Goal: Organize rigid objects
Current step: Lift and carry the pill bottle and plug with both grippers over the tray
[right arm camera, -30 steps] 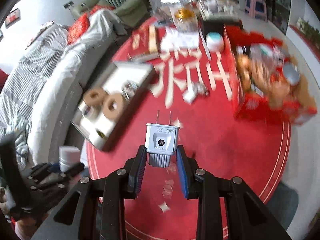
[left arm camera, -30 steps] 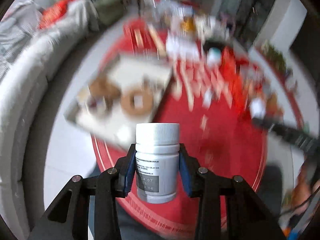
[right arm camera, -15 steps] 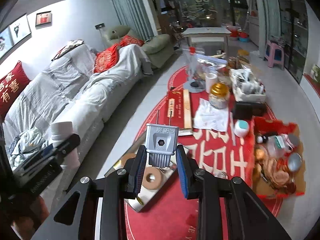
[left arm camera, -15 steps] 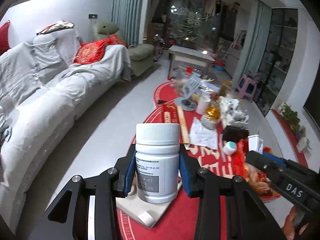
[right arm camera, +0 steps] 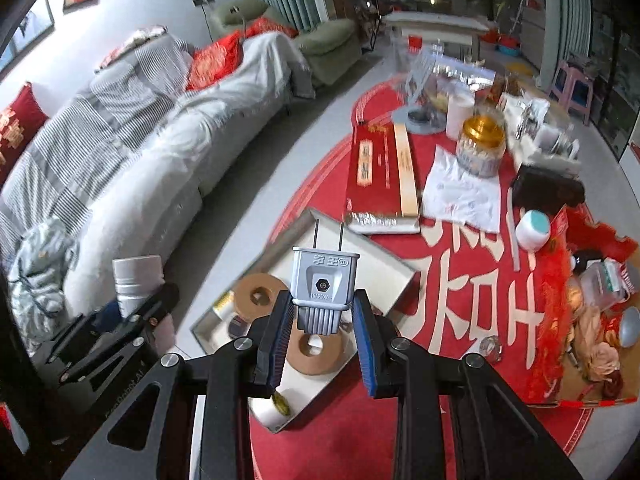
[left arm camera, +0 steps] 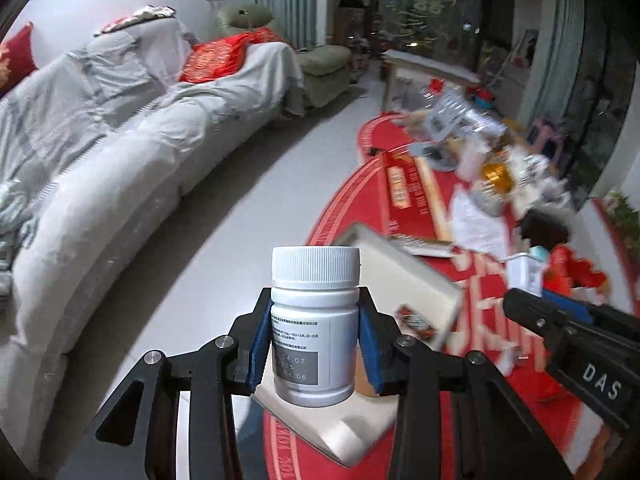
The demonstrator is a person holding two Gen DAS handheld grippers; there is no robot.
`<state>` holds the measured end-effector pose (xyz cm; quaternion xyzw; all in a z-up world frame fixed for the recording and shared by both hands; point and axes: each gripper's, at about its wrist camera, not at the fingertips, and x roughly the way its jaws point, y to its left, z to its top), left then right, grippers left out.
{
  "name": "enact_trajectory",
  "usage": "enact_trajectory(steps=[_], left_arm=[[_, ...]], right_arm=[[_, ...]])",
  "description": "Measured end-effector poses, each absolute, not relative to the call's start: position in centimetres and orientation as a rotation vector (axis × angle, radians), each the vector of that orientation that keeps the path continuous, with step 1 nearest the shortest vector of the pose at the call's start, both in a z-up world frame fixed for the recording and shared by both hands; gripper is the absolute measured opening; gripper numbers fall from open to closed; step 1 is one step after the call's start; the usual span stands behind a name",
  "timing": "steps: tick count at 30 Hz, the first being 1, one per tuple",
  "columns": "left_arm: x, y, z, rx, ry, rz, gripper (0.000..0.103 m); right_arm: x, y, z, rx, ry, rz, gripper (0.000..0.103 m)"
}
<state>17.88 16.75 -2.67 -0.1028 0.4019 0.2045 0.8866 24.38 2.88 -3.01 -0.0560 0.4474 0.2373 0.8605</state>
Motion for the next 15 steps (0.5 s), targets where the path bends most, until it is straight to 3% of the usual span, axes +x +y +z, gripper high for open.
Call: enact_trajectory(steps=[7, 15], left_arm=[[19.4, 16.9, -8.2, -0.254, 0.950, 0.409, 0.042], [20.5, 17.1, -9.8, -0.249, 0.986, 0.407, 0.042]], right_arm=[[26.1, 3.7, -8.4, -0.185, 1.007, 0.479, 0.031], [28.0, 3.5, -10.9, -0.173, 1.056, 0.454, 0.031]])
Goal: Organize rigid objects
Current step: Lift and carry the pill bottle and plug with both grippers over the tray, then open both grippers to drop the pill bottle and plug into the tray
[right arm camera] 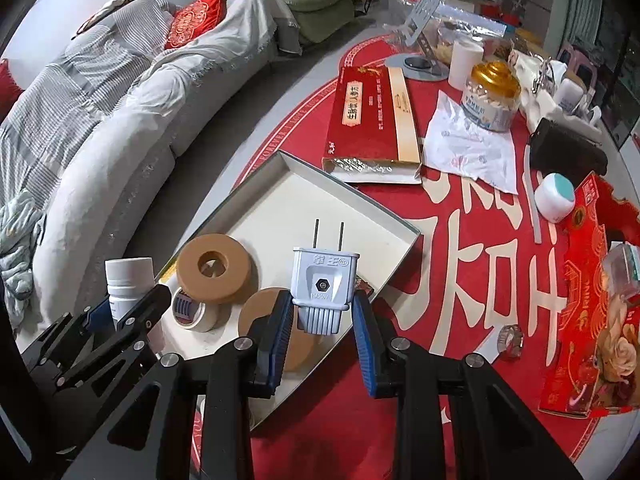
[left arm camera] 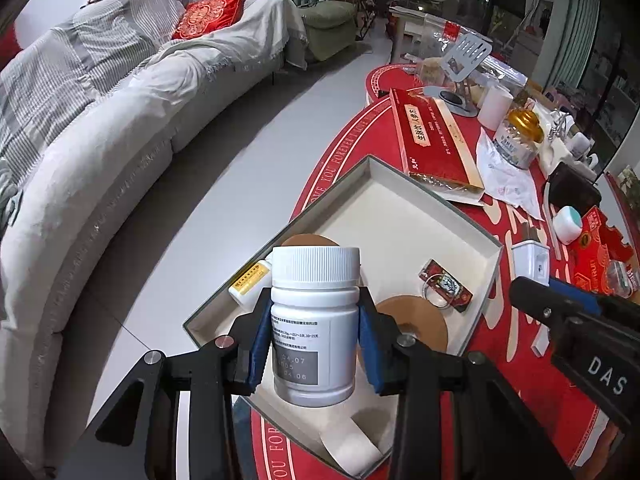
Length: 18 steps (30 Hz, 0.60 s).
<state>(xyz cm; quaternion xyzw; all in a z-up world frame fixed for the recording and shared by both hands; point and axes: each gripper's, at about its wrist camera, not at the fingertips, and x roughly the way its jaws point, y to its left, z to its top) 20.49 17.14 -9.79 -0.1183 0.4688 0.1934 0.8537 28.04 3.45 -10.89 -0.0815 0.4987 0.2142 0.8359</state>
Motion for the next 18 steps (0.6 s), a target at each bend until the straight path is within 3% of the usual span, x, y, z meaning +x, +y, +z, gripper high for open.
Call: enact_trajectory(steps=[18], left_arm=[[22.9, 17.5, -11.1, -0.243, 1.002, 0.397, 0.042]], right_arm=[[30.1, 4.8, -13.1, -0.160, 1.097, 0.451, 0.031]])
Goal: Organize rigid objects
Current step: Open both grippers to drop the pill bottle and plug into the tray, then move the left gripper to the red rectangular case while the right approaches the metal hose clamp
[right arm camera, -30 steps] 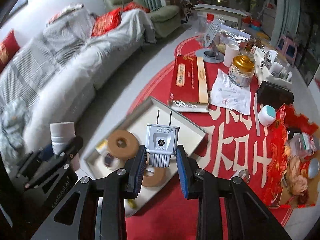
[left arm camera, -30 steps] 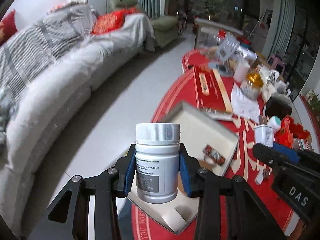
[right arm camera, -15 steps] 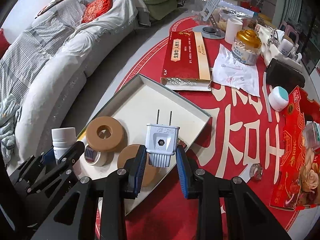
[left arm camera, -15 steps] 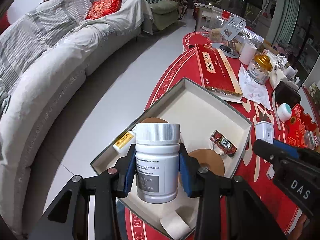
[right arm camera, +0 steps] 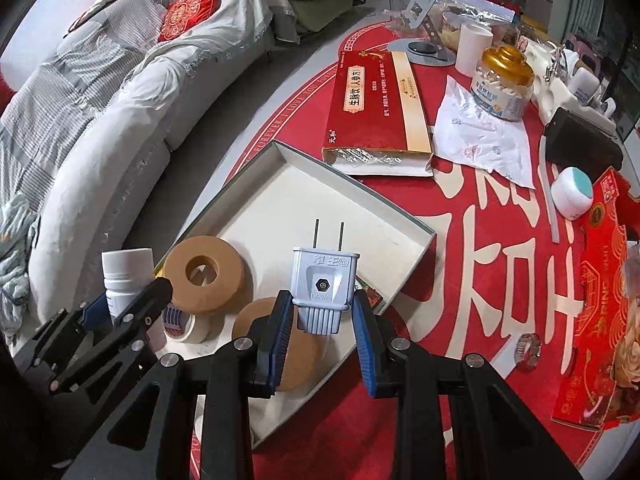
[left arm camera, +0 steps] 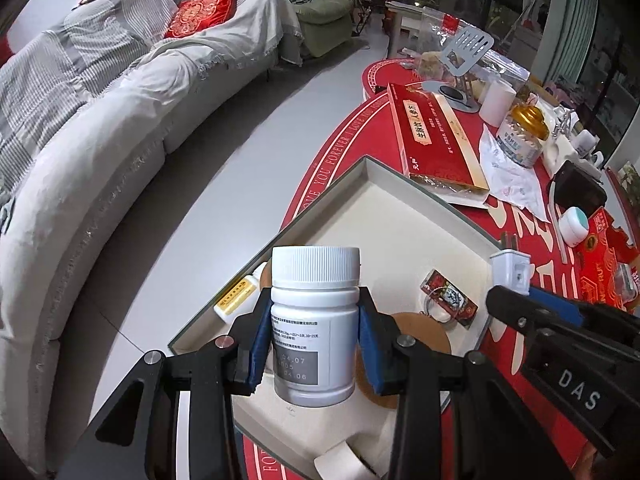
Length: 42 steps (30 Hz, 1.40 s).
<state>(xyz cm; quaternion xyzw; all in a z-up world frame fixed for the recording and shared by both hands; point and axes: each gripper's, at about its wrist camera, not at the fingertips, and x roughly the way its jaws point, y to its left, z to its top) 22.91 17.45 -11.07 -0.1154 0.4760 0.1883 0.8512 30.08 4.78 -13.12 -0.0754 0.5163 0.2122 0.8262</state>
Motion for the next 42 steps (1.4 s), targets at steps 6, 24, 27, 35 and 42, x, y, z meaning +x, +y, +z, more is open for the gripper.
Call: enact_trajectory(steps=[6, 24, 27, 35, 42], left_arm=[[24.7, 17.6, -11.9, -0.242, 1.011, 0.397, 0.042], [25.8, 18.8, -15.0, -0.264, 1.075, 0.457, 0.085], [25.2, 19.5, -14.6, -0.302, 1.069, 0.465, 0.097], [22.0, 17.7, -13.2, -0.336, 1.054, 0.399, 0.103], [19.3, 14.6, -13.5, -0.277, 1.105, 0.316, 0.103]], right_arm=[[31.5, 5.9, -14.2, -0.149, 1.123, 0.459, 0.031], [33.8, 5.0, -17.3, -0.143, 1.133, 0.402, 0.074], [33.3, 2.4, -15.9, -0.096, 1.054, 0.372, 0.096], [31.8, -4.5, -17.1, -0.095, 1.066, 0.225, 0.096], [34.2, -8.5, -21.2, 0.017, 1.186, 0.190, 0.098]])
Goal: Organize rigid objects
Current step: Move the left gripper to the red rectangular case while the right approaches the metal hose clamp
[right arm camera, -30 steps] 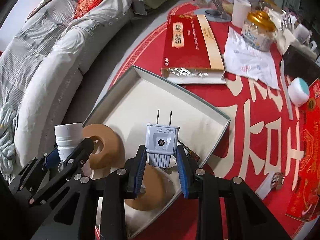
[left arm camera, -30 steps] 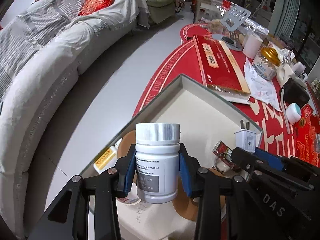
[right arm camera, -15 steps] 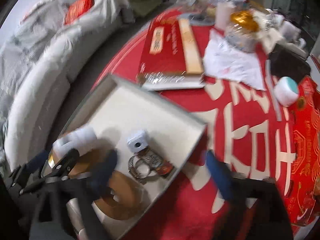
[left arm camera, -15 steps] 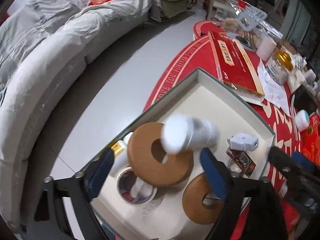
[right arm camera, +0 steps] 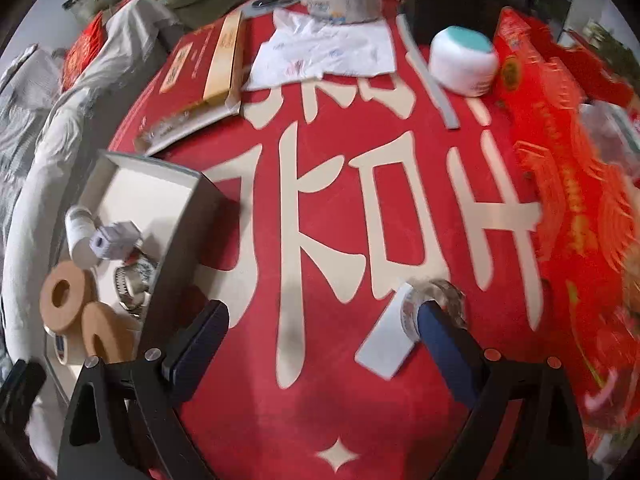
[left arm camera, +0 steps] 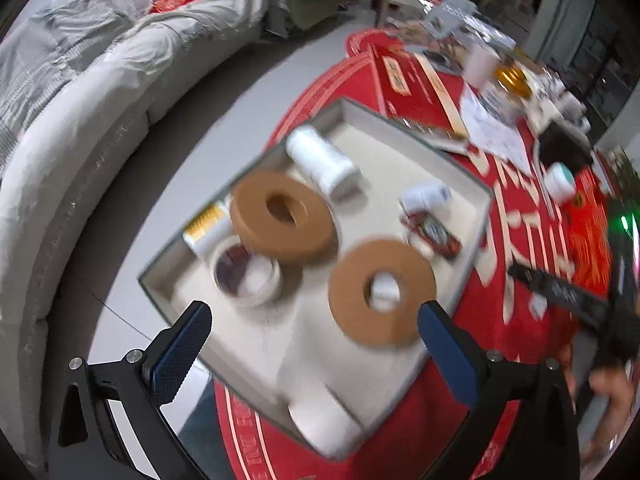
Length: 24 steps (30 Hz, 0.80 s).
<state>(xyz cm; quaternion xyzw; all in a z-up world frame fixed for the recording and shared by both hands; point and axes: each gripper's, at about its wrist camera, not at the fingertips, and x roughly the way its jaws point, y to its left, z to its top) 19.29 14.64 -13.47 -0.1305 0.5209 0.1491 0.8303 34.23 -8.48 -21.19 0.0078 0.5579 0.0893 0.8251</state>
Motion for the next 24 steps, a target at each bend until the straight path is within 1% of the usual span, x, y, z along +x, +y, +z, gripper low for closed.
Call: enact_trajectory(steps=[1, 6, 11, 14, 18, 21, 24], left_arm=[[18.8, 14.3, -13.7, -0.272, 1.117, 0.305, 0.103], [16.8, 12.6, -14.3, -0.245, 1.151, 0.272, 0.103], [14.9, 11.5, -15.1, -0.212, 1.183, 0.252, 0.103], [13.8, 11.1, -15.7, -0.213, 1.207, 0.246, 0.103], [12.6, 10.5, -16.2, -0.216, 1.223, 0.240, 0.103], [12.3, 9.6, -16.6, -0.215, 1.239, 0.220, 0.103], [12.5, 7.8, -16.6, -0.198, 1.246, 0.174, 0.103]], right_arm=[[34.2, -8.1, -21.2, -0.018, 1.159, 0.204, 0.098], [31.5, -5.4, -21.9, -0.211, 1.154, 0.337, 0.098], [26.3, -5.3, -22.4, -0.240, 1.169, 0.413, 0.098], [23.9, -6.8, -23.2, -0.131, 1.254, 0.464, 0.098], [22.4, -13.0, -23.2, 0.094, 1.247, 0.273, 0.098], [21.3, -17.6, -22.5, 0.279, 1.215, 0.226, 0.098], [20.2, -19.6, -21.3, 0.274, 1.150, 0.198, 0.098]])
